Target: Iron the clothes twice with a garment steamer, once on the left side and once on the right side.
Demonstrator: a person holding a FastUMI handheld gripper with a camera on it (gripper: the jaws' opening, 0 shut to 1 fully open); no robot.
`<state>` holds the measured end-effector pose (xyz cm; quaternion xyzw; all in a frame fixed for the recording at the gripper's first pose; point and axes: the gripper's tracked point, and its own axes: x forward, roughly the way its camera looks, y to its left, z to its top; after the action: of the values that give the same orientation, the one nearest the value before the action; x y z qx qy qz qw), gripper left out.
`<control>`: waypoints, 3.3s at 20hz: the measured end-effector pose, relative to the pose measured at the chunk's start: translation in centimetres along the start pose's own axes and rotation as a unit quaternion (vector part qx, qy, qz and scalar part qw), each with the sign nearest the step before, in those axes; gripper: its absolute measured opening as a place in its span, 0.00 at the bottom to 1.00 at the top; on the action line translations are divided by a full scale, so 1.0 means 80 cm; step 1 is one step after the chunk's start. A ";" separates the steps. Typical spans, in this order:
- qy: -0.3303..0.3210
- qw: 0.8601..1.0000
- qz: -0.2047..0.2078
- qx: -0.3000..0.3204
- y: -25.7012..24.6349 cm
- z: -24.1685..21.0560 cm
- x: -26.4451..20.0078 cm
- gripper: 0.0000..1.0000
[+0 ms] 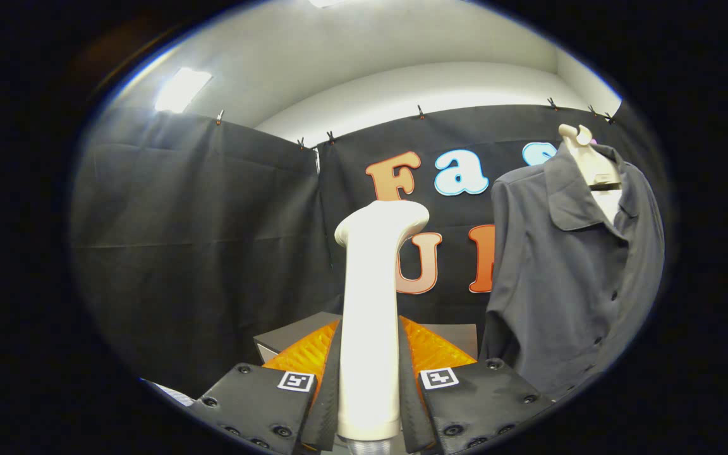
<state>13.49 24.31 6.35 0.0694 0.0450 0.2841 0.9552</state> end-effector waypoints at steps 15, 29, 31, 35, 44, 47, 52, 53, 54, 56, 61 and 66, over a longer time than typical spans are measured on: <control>-0.053 0.992 -0.112 -0.017 -0.123 -0.013 -0.147 0.47; -0.071 0.987 -0.138 -0.032 -0.182 -0.025 -0.158 0.47; -0.068 0.988 -0.140 -0.026 -0.193 -0.030 -0.152 0.47; -0.058 0.988 -0.142 -0.033 -0.212 -0.044 -0.141 0.47; -0.031 0.987 -0.155 -0.007 -0.268 -0.089 -0.088 0.47; -0.023 0.987 -0.161 0.005 -0.285 -0.103 -0.076 0.47; -0.004 0.985 -0.173 0.005 -0.298 -0.130 -0.077 0.47; -0.001 0.985 -0.174 0.006 -0.298 -0.135 -0.081 0.47; 0.002 0.984 -0.176 0.008 -0.298 -0.140 -0.082 0.47; 0.011 0.984 -0.180 0.011 -0.300 -0.152 -0.086 0.47; 0.031 0.982 -0.184 0.013 -0.294 -0.179 -0.108 0.47; 0.051 0.981 -0.186 0.017 -0.288 -0.209 -0.117 0.47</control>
<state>15.96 1.86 -13.36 0.0612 0.1106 0.1043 0.9865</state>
